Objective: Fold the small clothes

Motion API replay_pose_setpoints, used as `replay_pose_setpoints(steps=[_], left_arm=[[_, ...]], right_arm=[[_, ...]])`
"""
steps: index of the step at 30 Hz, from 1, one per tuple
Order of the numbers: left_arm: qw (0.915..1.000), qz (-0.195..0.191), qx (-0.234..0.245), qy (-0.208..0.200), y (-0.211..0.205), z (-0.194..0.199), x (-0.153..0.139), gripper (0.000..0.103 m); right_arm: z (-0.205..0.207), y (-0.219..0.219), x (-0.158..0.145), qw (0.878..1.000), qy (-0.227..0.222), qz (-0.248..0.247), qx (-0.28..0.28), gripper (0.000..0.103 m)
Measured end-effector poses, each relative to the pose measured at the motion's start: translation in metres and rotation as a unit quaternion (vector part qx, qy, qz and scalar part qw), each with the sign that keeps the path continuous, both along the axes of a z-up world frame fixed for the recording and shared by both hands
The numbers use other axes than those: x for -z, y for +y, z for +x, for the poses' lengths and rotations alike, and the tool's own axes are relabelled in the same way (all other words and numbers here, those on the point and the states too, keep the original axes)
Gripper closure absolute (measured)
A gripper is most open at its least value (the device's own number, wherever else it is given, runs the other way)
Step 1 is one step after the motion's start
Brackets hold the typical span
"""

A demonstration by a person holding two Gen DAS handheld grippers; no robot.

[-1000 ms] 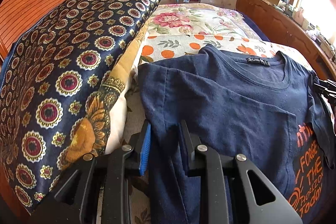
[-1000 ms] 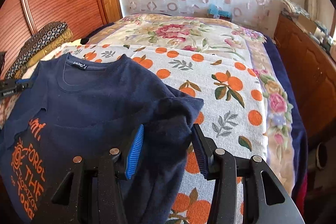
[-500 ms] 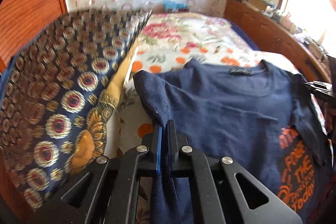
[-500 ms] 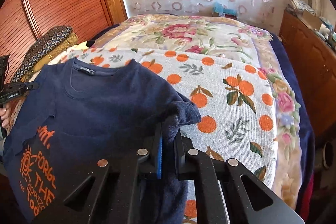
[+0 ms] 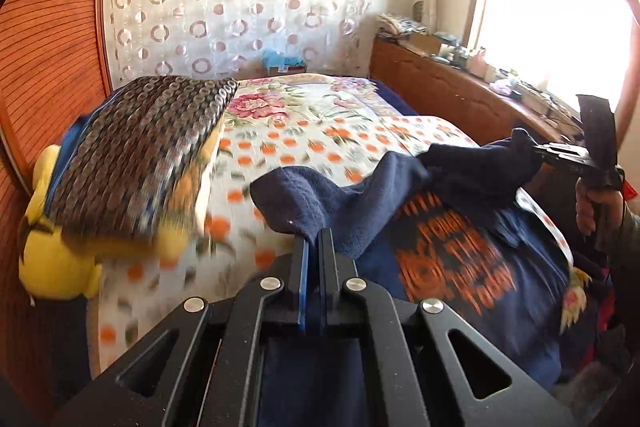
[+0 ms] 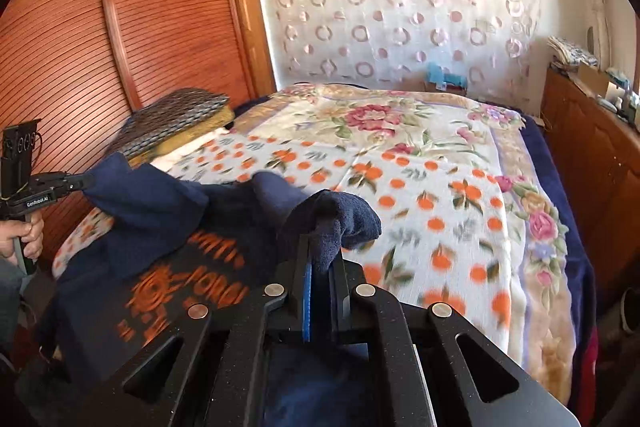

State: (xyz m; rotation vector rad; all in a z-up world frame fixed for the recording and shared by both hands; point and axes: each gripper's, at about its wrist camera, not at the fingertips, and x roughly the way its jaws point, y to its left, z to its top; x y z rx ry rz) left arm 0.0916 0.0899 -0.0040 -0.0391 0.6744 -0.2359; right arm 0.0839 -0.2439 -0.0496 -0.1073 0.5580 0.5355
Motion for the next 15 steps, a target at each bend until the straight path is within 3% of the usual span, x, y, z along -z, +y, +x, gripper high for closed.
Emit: replay_pose_setpoints(steps=[6,15], left_arm=[[0.9995,-0.024,-0.021,0.008,0.023,-0.079,0.013,0.098],[0.9986,-0.017,-0.028,0.042,0.032,-0.125,0.026,0.098]], right_arm=[[-0.085,-0.029,0.003,1.000,0.003,0.002,0.000,0.097],[-0.152,-0.046,0.014,0.998,0.053,-0.029,-0.015,0.097]])
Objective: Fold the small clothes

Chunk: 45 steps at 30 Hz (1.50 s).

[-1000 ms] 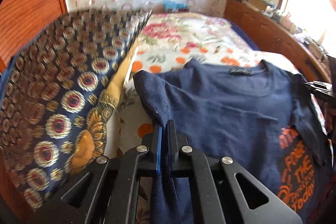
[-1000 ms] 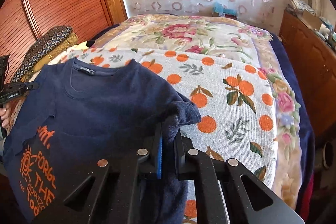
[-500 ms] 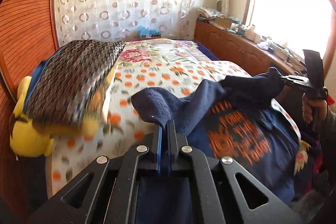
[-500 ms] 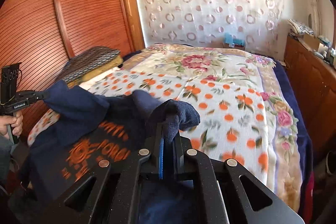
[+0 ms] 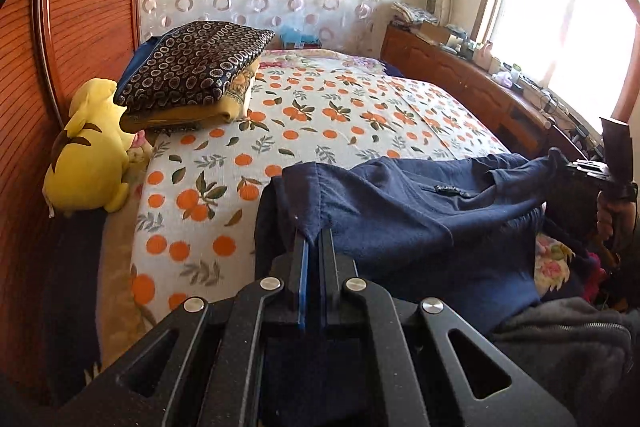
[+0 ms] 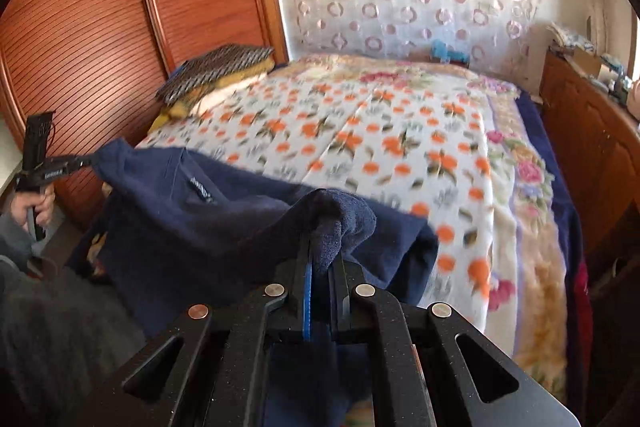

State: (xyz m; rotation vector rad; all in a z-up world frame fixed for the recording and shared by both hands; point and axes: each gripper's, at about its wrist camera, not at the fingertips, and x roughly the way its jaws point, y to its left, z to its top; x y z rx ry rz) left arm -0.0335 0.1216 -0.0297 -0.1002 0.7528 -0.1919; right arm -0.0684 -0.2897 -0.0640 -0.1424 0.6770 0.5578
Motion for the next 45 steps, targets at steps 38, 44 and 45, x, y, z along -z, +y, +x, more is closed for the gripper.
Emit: replay_pose_setpoints(steps=[38,44,45], left_arm=[[0.9995,0.016,-0.026,-0.006,0.005,0.060,0.012,0.023],[0.9994,0.010,-0.033,0.005,0.008,0.079,0.023,0.023],[0.9993,0.010,-0.034,0.010,0.008,0.083,0.026,0.023]], right_arm=[[-0.012,-0.003,-0.023,0.998,-0.017,-0.044,0.042,0.062],[0.020,0.009,-0.005,0.998,-0.009,-0.020,0.056,0.060],[0.023,0.012,-0.003,0.998,-0.013,-0.022,0.057,0.060]])
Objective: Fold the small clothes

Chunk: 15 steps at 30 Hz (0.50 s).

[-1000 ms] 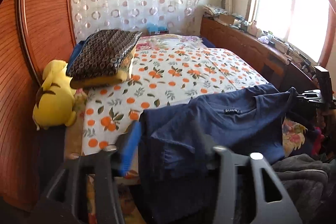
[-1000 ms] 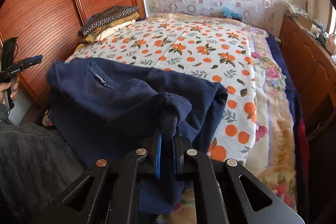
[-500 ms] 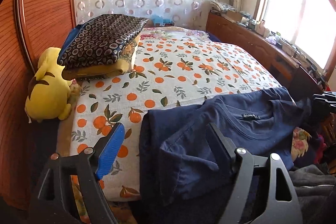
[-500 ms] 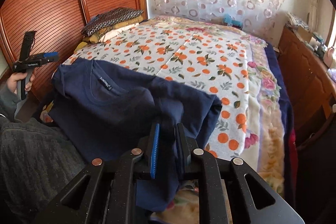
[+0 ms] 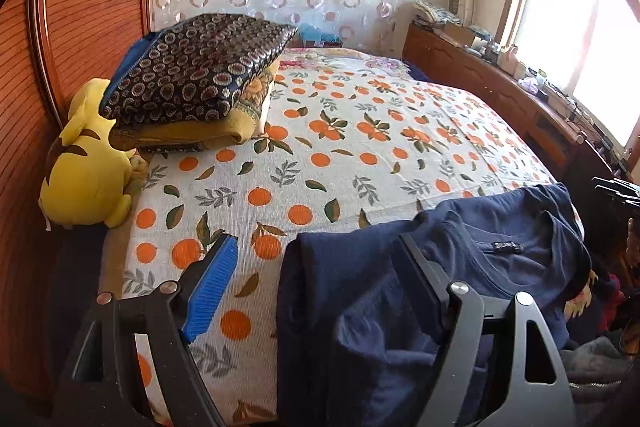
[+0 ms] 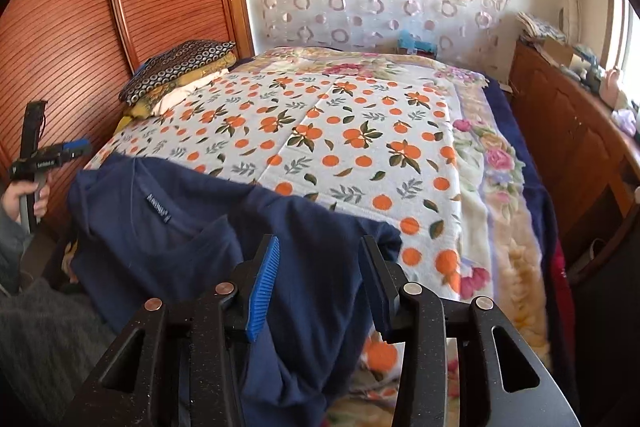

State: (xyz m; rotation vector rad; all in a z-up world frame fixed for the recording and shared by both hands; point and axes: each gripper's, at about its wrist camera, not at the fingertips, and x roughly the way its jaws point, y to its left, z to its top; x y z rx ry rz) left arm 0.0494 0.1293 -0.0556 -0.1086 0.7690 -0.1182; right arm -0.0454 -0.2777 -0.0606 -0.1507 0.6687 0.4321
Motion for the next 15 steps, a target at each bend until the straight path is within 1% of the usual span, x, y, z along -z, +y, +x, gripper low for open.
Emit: replay_pose_setpoints(steps=[2,5,6,7,9,10,13,15], left_arm=[[1.0000,-0.002,0.000,0.006,0.001,0.006,0.005,0.023],[0.9998,-0.011,0.003,0.016,0.003,0.015,0.014,0.024],[0.9995,-0.019,0.008,0.022,0.003,0.017,0.017,0.034],[0.9992,-0.025,0.013,0.030,0.003,0.020,0.020,0.042],[0.9984,-0.036,0.014,0.040,0.005,0.025,0.028,0.044],[0.9980,-0.042,0.017,0.045,0.006,0.027,0.031,0.047],[0.9963,-0.059,0.025,0.056,0.007,0.031,0.037,0.047],[0.9958,-0.063,0.026,0.060,0.007,0.033,0.040,0.047]], right_arm=[[0.005,0.006,0.002,1.000,-0.006,-0.003,0.002,0.059],[0.015,0.009,0.009,1.000,-0.009,-0.001,0.004,0.053],[0.020,0.009,0.012,1.000,-0.006,0.001,0.008,0.050],[0.026,0.008,0.017,1.000,-0.005,0.003,0.014,0.047],[0.038,0.007,0.025,1.000,-0.004,0.001,0.031,0.045],[0.044,0.007,0.031,0.999,0.001,0.000,0.038,0.045],[0.060,0.007,0.043,0.999,0.016,0.001,0.049,0.045],[0.068,0.009,0.049,0.998,0.024,-0.002,0.053,0.045]])
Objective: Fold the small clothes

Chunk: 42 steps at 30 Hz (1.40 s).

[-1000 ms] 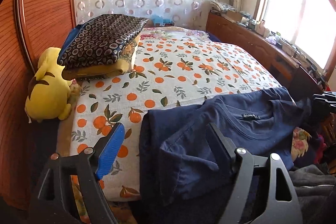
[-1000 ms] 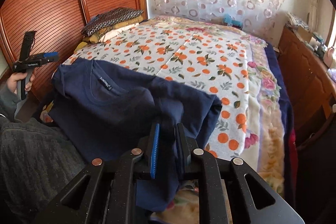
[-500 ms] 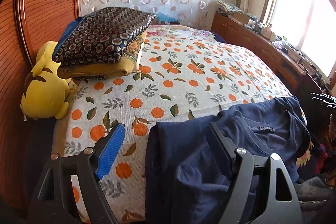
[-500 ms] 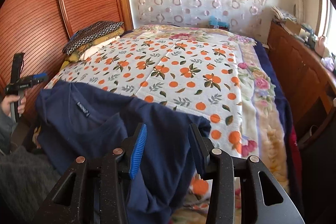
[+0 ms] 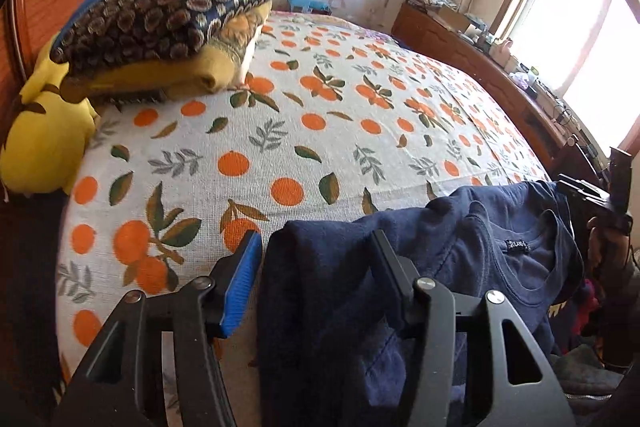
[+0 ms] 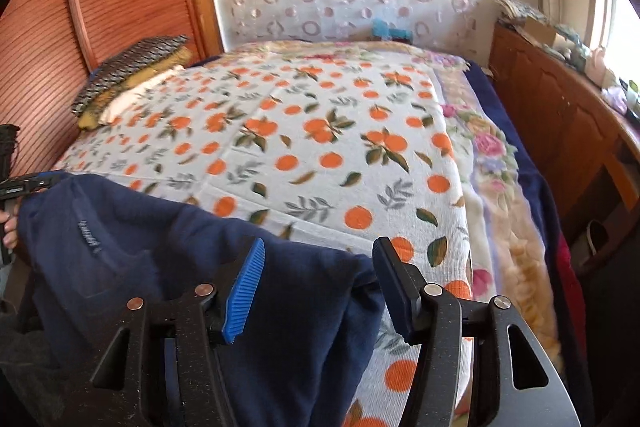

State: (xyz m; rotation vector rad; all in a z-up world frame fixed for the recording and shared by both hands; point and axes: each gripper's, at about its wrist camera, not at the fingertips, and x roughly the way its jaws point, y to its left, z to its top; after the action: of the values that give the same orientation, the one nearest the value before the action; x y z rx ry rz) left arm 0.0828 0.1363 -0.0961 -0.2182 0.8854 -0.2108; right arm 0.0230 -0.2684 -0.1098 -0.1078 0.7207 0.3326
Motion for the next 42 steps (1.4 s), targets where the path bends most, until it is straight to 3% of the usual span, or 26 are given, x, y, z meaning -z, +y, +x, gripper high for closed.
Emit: replay_pose_setpoints(steps=[2,3,4,7,9,16,20,22,23,30,32,33,34,35,37,42], left_arm=[[1.0000,-0.002,0.003,-0.003,-0.001,0.000,0.000,0.057],[1.0000,-0.005,0.005,-0.002,-0.002,0.000,0.000,0.075],[1.0000,-0.004,0.003,-0.009,-0.003,-0.002,-0.002,0.084],[0.9991,0.007,-0.015,-0.038,-0.002,-0.012,-0.012,0.087],[0.9985,-0.004,-0.025,-0.049,0.004,-0.018,-0.017,0.088],[0.9990,0.011,-0.020,-0.039,0.000,-0.012,-0.014,0.084],[0.9987,0.031,-0.029,-0.030,0.000,-0.007,-0.009,0.073],[0.9980,0.047,-0.037,-0.021,0.001,-0.005,-0.004,0.058],[0.9979,0.050,-0.037,-0.017,0.001,-0.004,-0.002,0.055],[0.9977,0.059,-0.030,-0.014,0.001,-0.005,0.003,0.053],[0.9987,0.045,-0.018,-0.015,0.001,-0.007,0.003,0.053],[0.9990,0.041,-0.013,-0.015,0.001,-0.007,0.003,0.060],[0.9991,0.038,-0.007,-0.013,0.000,-0.007,0.003,0.069],[0.9992,0.038,-0.003,-0.012,0.000,-0.008,0.003,0.071],[0.9994,0.033,0.006,-0.012,-0.003,-0.010,0.000,0.086],[0.9989,0.019,0.008,-0.041,-0.009,-0.029,-0.024,0.090]], right_arm=[[0.008,0.001,0.006,1.000,0.008,-0.003,0.002,0.044],[0.011,0.003,0.008,1.000,0.009,-0.007,0.003,0.044],[0.014,0.004,0.010,1.000,0.009,-0.009,0.004,0.044],[0.021,0.005,0.013,1.000,0.006,-0.014,0.010,0.042],[0.021,0.006,0.016,1.000,0.004,-0.019,0.017,0.040],[0.020,-0.006,0.022,1.000,0.010,-0.011,0.024,0.034],[0.019,-0.008,0.023,1.000,0.008,-0.014,0.021,0.033],[0.019,-0.007,0.023,1.000,0.008,-0.017,0.018,0.033],[0.019,-0.008,0.024,1.000,0.007,-0.017,0.016,0.033],[0.012,-0.005,0.025,1.000,0.009,-0.021,0.001,0.033],[0.008,-0.006,0.025,1.000,0.008,-0.022,-0.005,0.036],[0.006,-0.006,0.024,1.000,0.008,-0.021,-0.008,0.041],[0.004,-0.006,0.024,1.000,0.007,-0.018,-0.013,0.051],[0.004,-0.006,0.023,1.000,0.008,-0.016,-0.019,0.057],[0.001,-0.005,0.022,0.999,0.015,-0.005,-0.034,0.083],[-0.016,-0.002,0.013,0.999,-0.001,0.006,-0.049,0.089]])
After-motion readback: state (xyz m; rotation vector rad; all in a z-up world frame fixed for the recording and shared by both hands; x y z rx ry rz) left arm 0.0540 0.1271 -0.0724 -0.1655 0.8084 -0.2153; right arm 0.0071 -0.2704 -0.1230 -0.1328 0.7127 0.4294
